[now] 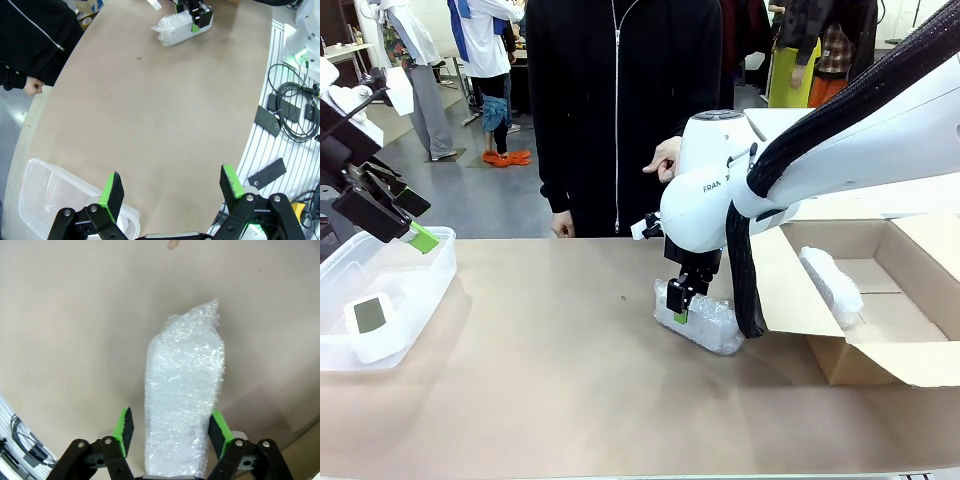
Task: Separate and place wrapped and unwrapped clocks.
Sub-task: Pick up the Digital clock indicated by the person, then if the picked Digital clock is wrapped, place it in the Package Box ; if not, place it in the Organizing box.
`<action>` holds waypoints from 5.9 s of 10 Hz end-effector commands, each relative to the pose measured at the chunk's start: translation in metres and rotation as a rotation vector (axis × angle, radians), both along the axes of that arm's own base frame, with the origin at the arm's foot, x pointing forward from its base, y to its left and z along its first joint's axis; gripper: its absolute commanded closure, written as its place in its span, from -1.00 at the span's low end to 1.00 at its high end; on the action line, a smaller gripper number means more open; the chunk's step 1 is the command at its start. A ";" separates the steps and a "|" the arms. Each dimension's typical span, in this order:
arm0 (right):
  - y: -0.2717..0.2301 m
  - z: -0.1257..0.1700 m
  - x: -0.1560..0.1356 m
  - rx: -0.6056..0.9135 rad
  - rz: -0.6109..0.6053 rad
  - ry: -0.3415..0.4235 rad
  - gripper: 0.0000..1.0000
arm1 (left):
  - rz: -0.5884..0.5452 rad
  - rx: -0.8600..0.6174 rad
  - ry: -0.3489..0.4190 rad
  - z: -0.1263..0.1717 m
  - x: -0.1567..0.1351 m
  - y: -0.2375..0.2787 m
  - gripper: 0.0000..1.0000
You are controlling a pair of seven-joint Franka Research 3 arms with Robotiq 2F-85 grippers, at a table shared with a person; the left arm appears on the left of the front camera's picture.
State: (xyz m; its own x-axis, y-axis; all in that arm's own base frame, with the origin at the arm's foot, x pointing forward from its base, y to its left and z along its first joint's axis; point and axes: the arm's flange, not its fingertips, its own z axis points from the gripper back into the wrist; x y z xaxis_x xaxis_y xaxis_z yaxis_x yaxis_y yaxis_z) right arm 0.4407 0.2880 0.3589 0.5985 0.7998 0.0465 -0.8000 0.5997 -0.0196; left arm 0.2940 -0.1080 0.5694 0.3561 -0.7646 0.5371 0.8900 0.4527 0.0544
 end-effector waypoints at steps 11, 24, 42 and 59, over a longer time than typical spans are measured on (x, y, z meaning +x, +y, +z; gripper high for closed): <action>0.008 0.161 -0.035 0.110 -0.132 -0.087 0.89 | 0.011 0.003 -0.008 -0.001 0.000 -0.001 -1.00; 0.016 0.241 -0.066 0.148 -0.137 -0.232 0.89 | 0.011 0.003 -0.008 -0.001 0.000 -0.001 -1.00; -0.319 0.144 0.037 0.119 -1.109 -0.188 -0.06 | 0.011 0.003 -0.008 -0.001 0.000 -0.001 -1.00; -0.317 0.213 0.005 0.096 -1.027 -0.150 -1.00 | 0.011 0.003 -0.008 -0.001 0.000 -0.001 -1.00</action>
State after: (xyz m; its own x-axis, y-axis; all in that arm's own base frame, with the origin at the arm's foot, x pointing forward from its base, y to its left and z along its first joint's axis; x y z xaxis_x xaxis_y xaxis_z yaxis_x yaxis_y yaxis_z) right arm 0.4588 -0.0290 0.5524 0.9696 -0.1257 0.2099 0.1315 0.9912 -0.0138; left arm 0.2939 -0.1081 0.5694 0.3555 -0.7646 0.5376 0.8904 0.4520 0.0541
